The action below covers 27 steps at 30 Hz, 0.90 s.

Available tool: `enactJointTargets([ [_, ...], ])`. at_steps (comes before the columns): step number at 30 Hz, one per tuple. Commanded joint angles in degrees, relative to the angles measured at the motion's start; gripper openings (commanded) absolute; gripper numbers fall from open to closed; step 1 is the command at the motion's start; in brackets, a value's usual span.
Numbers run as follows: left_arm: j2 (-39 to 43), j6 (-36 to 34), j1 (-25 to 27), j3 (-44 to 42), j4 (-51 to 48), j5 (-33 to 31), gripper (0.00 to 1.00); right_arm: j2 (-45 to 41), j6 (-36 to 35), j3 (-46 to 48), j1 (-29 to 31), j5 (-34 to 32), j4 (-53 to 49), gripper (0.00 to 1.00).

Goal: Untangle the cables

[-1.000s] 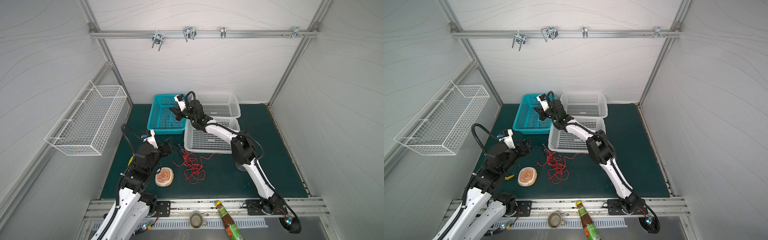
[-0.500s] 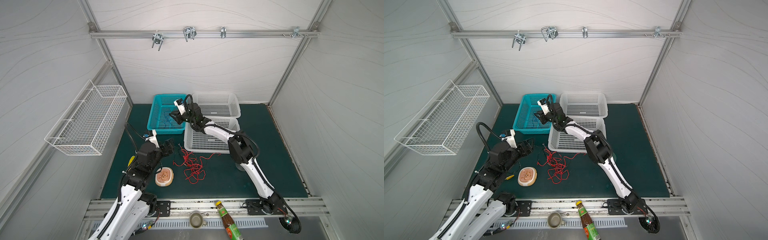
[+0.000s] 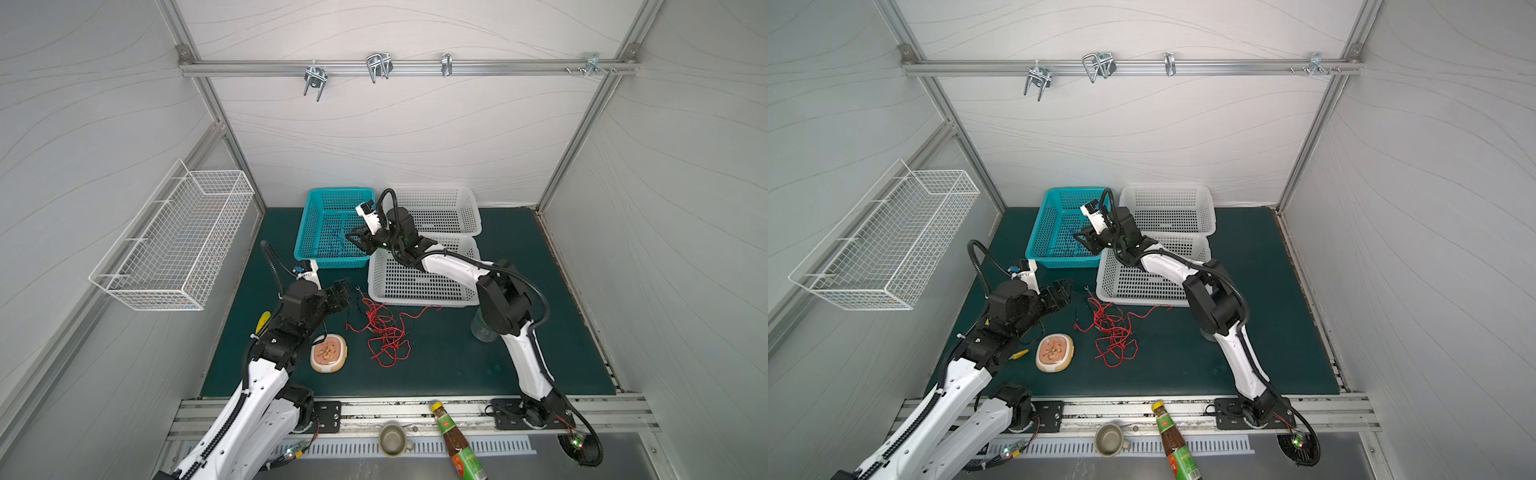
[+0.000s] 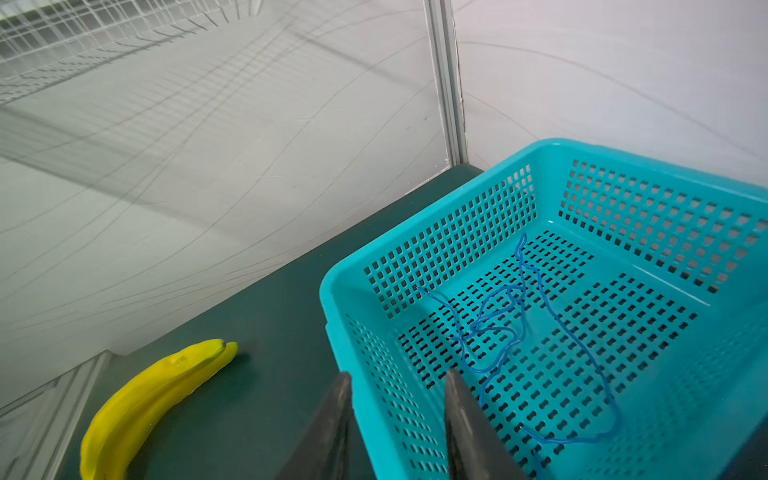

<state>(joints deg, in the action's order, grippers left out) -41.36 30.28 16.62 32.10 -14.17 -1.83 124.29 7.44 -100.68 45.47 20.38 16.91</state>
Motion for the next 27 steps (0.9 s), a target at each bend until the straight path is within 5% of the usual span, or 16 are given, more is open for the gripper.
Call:
enactJointTargets([
  [1, -1.2, 1.2, 0.0, 3.1, 0.3, 1.3, 0.82, -7.7, -3.0, 4.6, 0.8, 0.1, -0.6, 0.38],
  [16, -8.9, 4.7, 0.1, 4.5, -2.1, 3.2, 0.78, -25.5, -10.8, 22.6, 10.7, -9.1, -18.9, 0.39],
  [27, -11.7, 6.6, 0.1, 4.5, -3.9, 0.5, 0.78, -26.4, -9.0, 25.9, 17.0, -22.1, -25.0, 0.39],
])
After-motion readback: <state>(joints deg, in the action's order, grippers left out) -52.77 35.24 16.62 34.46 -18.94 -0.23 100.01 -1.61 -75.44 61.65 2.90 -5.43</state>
